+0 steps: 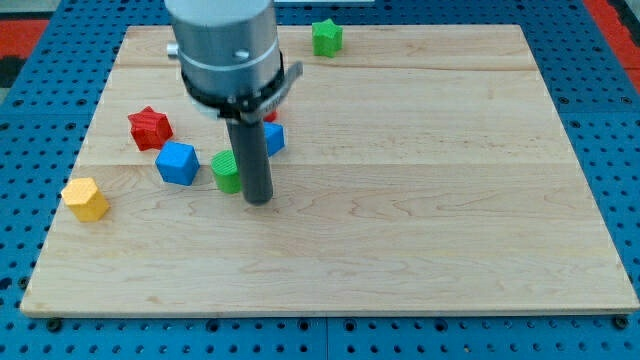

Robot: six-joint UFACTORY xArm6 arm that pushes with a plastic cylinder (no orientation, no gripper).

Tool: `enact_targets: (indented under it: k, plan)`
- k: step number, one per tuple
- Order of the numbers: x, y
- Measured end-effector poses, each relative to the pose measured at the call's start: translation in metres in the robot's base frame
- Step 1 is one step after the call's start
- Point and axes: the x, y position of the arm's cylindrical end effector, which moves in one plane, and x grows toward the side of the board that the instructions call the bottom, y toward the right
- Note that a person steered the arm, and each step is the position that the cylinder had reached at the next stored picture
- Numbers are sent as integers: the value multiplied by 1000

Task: Slide the yellow hexagon vertically below the green circle

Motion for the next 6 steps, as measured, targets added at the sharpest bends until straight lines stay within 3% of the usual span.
enact_targets:
  k: [1, 2, 3, 5, 6]
  plan:
    - [40, -54]
    - [68, -154]
    - [62, -229]
    - [-16, -219]
    - [-23, -160]
